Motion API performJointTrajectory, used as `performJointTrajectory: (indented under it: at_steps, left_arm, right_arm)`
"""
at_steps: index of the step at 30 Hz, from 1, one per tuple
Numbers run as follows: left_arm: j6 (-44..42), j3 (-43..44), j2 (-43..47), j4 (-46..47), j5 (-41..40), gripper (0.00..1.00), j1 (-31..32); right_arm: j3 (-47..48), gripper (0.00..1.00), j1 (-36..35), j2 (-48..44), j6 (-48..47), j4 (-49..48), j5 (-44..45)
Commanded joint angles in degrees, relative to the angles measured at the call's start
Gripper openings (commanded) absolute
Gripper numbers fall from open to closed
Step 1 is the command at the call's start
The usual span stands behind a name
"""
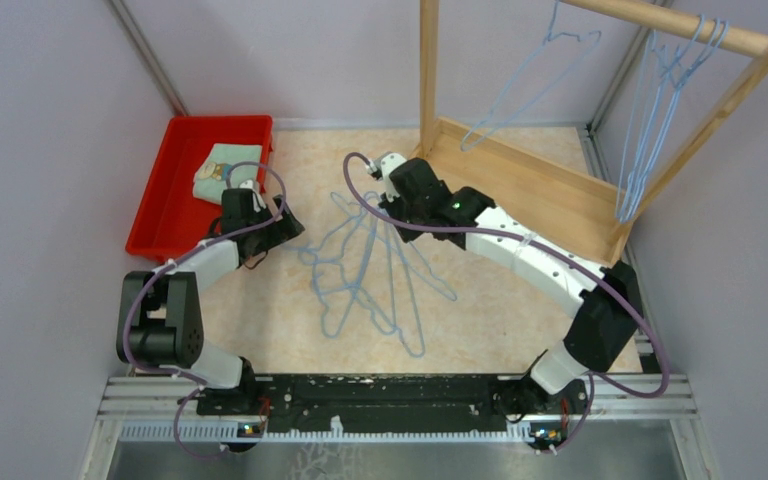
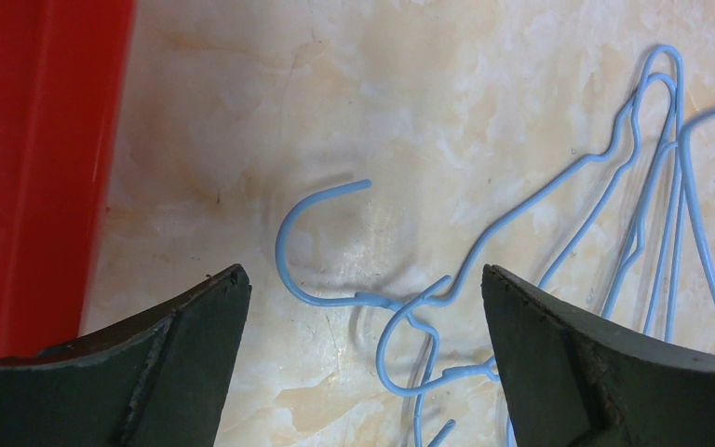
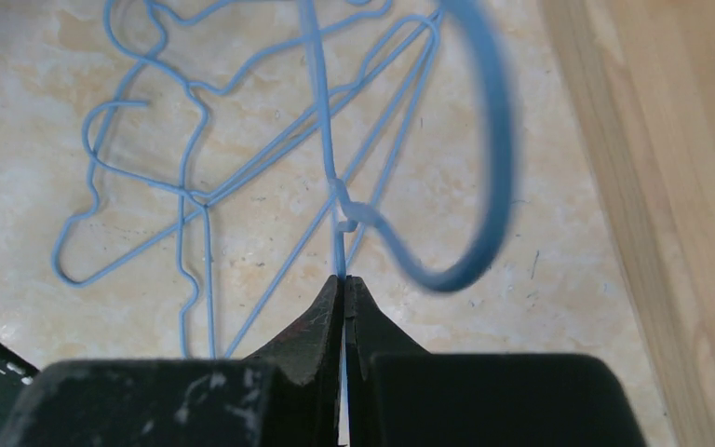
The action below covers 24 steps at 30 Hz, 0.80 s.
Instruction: Organize the hangers
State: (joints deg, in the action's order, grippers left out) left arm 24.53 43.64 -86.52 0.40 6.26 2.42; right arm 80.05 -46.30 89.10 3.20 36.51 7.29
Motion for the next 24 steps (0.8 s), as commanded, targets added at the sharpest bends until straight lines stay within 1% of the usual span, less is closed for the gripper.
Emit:
performJointTrajectory:
  at_steps: [1, 3, 6, 9, 11, 13, 17, 20, 21, 22, 24]
  left_arm:
    - [1.4, -1.7, 1.3, 0.6, -1.3, 1.0, -1.3]
    - [2.0, -2.1, 1.4, 1.3, -1.1, 1.0, -1.3]
    - [3.3, -2.9, 1.7, 2.1, -0.7, 1.0, -1.3]
    - [3.9, -3.3, 2.0, 2.5, 0.3, 1.0, -1.3]
    - [3.5, -3.1, 2.0, 2.3, 1.0, 1.0, -1.2]
    - [2.7, -2.7, 2.1, 1.5, 0.9, 1.0, -1.2]
    - [1.5, -2.0, 2.5, -0.2, 0.3, 1.0, -1.3]
    - [1.4, -2.0, 2.5, -0.3, 0.3, 1.0, -1.2]
    - [1.5, -2.1, 2.5, -0.3, 0.4, 1.0, -1.2]
    - [1.6, -2.2, 2.4, -0.2, 0.6, 1.0, -1.3]
    - [1.8, -2.3, 1.9, 0.0, 0.9, 1.0, -1.2]
  right_arm:
    - [6.1, 0.0, 1.5, -2.6, -1.4, 4.0, -0.7]
    - [7.9, 0.0, 2.0, -2.6, -1.1, 3.6, -1.5]
    - [7.0, 0.0, 2.1, -2.5, -1.3, 2.2, -2.8]
    - [2.6, 0.0, 2.1, -3.0, -1.1, -1.6, -4.9]
    - [-1.9, 0.0, 2.1, -2.9, -1.1, -5.4, -5.6]
    - [-4.1, 0.0, 2.1, -2.0, -1.1, -7.3, -6.1]
    - [-6.5, 0.0, 1.8, -1.3, -0.8, -7.9, -7.4]
    - [-6.9, 0.0, 1.6, -0.7, -1.6, -5.0, -4.3]
    - [-7.2, 0.03, 1.7, -0.6, -1.6, -4.0, -2.3]
    - [-7.6, 0.12, 1.6, -0.8, -1.5, -3.3, -0.3]
    - [-9.1, 0.5, 1.7, -1.5, -1.0, -2.9, 3.7]
